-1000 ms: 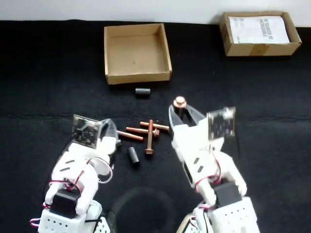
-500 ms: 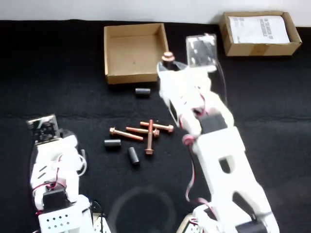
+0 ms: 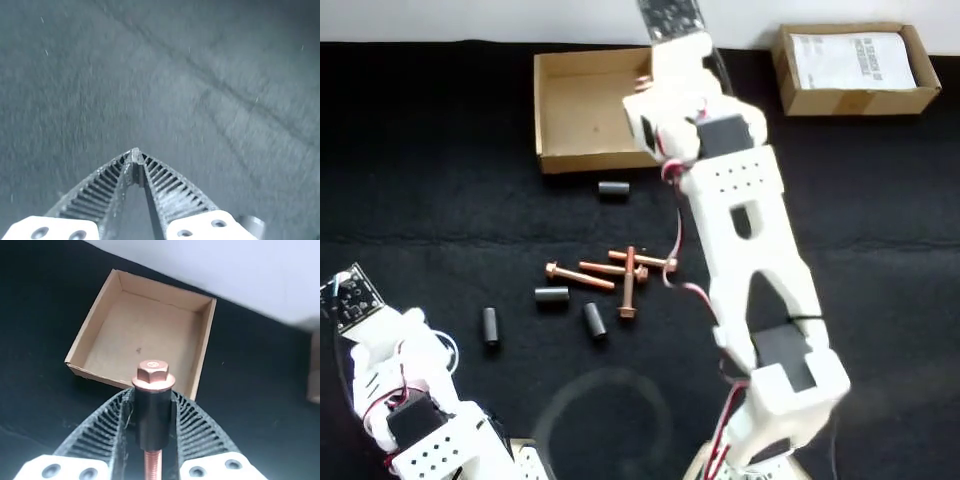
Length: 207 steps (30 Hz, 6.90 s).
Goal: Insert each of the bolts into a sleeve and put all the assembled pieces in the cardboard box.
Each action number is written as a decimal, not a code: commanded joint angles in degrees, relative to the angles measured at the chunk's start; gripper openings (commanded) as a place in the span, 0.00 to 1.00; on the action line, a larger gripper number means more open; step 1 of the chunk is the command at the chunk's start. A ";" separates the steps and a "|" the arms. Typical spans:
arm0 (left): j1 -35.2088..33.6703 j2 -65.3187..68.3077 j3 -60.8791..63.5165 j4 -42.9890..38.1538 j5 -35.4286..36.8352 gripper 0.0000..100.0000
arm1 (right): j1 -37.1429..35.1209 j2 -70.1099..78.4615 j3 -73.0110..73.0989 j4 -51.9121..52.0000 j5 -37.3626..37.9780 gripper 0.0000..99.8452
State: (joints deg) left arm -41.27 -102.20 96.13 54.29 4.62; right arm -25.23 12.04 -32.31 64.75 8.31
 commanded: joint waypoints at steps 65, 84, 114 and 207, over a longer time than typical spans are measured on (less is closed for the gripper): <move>-0.66 -1.45 0.92 3.43 -0.09 0.01 | -8.75 27.56 -39.34 9.80 25.32 0.26; -0.66 -1.45 0.92 3.43 -0.09 0.01 | -10.77 37.58 -39.87 30.29 24.53 0.26; -2.42 -1.54 0.92 3.34 -0.09 0.01 | -6.02 55.43 -40.13 13.67 35.52 0.26; -1.89 -1.89 0.92 3.60 -0.09 0.01 | -6.81 11.03 -67.56 36.26 27.52 0.01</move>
State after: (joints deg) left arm -43.30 -102.29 96.13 57.80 4.62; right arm -33.49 32.44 -95.08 100.18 38.37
